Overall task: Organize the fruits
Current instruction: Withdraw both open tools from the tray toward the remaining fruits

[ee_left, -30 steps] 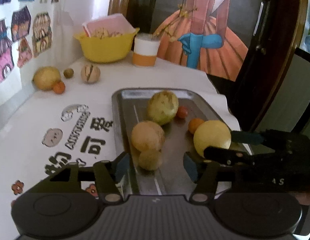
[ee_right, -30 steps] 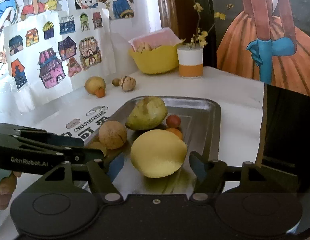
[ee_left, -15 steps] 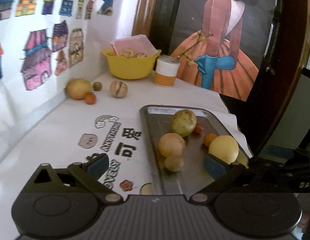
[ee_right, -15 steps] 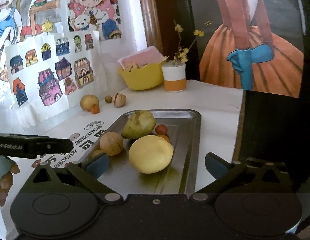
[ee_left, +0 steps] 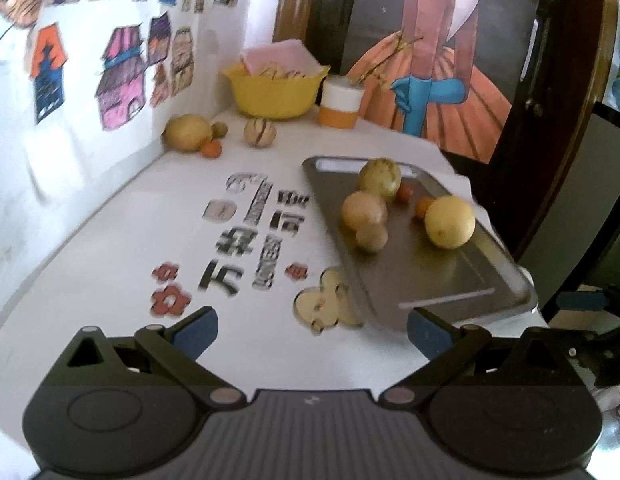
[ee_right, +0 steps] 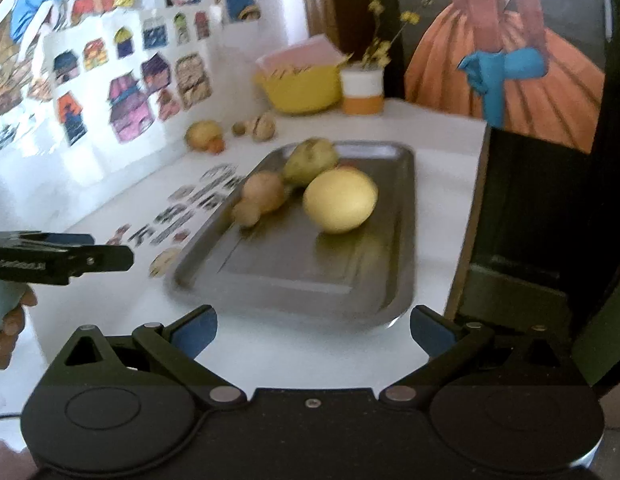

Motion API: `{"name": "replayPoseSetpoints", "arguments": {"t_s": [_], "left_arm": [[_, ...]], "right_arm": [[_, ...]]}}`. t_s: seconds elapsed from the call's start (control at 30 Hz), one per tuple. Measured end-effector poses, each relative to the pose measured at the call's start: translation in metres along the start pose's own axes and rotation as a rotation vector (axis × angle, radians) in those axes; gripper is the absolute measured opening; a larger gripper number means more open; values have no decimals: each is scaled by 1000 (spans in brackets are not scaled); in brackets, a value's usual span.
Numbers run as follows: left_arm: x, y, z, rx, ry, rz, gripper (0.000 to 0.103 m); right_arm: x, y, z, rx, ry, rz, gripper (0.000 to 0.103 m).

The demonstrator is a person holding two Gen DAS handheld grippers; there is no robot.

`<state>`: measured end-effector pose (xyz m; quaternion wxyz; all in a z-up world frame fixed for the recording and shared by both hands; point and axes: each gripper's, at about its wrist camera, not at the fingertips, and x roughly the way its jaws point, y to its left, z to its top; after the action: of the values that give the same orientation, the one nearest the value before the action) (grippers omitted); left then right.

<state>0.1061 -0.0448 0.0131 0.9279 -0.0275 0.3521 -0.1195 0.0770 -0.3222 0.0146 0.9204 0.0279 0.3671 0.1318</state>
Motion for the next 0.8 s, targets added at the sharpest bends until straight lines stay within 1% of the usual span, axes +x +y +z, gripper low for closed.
{"name": "replayPoseSetpoints", "arguments": {"t_s": [0.07, 0.17, 0.3, 0.43, 0.5, 0.6, 0.7, 0.8], "left_arm": [[-8, 7, -3, -27, 11, 13, 102], [-23, 19, -1, -62, -6, 20, 102], [-47, 34, 9, -47, -26, 57, 102], [-66, 47, 28, -10, -48, 99, 102], [-70, 52, 39, -7, -64, 116, 102], [-70, 62, 59, -35, -101, 138, 102], [-58, 66, 82, -53, -150, 141, 103], [-37, 66, 103, -40, -198, 118, 103]], "right_arm": [[-3, 11, -3, -18, 19, 7, 102], [-8, 30, -3, -38, 33, 46, 102], [-14, 59, 7, -80, 39, 107, 102], [-24, 88, 29, -154, 5, 159, 102], [-30, 98, 45, -183, -30, 187, 102], [-35, 107, 79, -214, -86, 228, 102], [-30, 113, 126, -262, -136, 213, 102], [-11, 111, 173, -288, -157, 200, 102]]}}
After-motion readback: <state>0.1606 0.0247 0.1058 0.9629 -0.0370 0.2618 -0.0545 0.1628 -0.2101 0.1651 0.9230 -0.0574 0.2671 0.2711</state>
